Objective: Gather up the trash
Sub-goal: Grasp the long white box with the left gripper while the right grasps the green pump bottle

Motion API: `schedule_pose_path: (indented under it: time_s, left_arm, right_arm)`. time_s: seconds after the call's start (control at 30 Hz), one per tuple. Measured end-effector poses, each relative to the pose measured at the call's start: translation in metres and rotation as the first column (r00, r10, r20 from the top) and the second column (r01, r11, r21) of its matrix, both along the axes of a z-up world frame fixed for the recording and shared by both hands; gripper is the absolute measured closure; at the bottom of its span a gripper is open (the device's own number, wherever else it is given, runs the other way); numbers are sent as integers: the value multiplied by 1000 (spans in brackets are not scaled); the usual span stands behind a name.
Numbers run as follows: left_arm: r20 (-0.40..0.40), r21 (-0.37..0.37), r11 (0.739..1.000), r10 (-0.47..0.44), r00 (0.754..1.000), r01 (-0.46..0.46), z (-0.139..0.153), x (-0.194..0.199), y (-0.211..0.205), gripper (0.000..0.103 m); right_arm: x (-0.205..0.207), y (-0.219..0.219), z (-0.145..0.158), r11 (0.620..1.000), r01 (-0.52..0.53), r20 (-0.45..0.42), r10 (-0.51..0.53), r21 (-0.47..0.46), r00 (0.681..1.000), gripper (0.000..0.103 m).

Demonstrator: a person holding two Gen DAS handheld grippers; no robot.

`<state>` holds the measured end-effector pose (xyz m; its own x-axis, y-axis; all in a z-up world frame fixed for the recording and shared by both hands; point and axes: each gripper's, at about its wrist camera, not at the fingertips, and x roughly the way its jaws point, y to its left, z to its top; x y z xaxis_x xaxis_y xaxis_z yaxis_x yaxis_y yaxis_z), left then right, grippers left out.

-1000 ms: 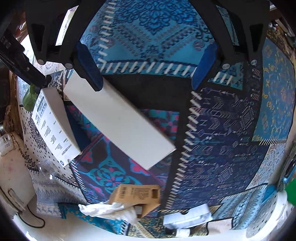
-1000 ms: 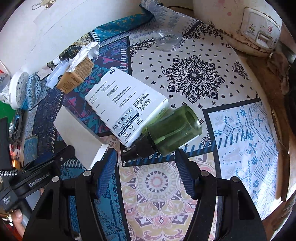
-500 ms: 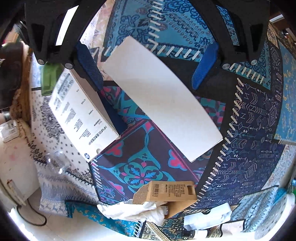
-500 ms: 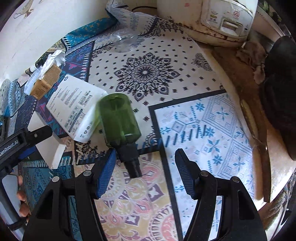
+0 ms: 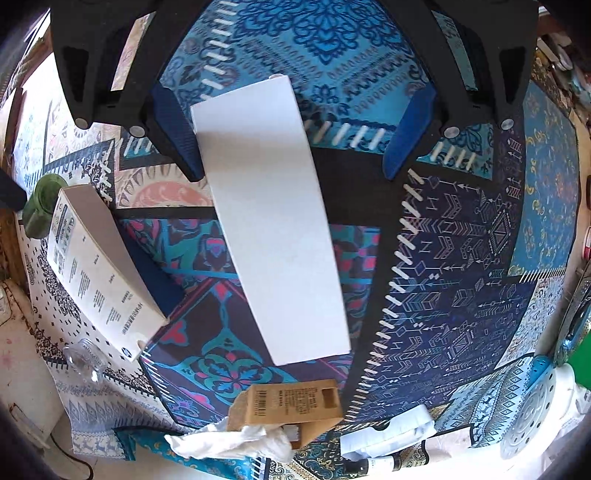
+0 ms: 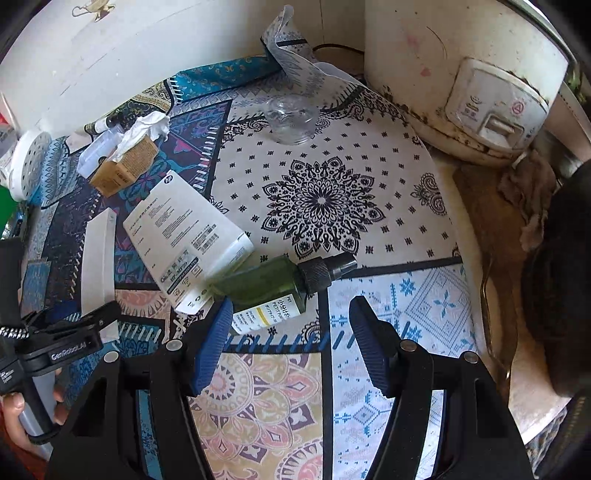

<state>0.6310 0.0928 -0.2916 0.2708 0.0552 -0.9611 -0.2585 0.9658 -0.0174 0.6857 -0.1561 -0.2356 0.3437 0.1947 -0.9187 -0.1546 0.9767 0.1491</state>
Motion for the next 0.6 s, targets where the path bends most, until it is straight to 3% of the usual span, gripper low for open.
schedule_pose_path:
  time_s: [0.23,0.37,0.6]
  left_arm:
    - [38,-71,997,4,999,-2,5,16,23,7]
    - [54,-68,998,2,999,2,5,38,29,17]
    - [68,-49,999,1,998,2,4,65,32,19]
  right_arm:
    - [15,-12,-17,959,197,-138,-171,202,976,41]
    - [20,-5,-22,945,245,-154,-215,218,964,41]
    - [20,8,-25,959,213,-118,-193,185,974,44]
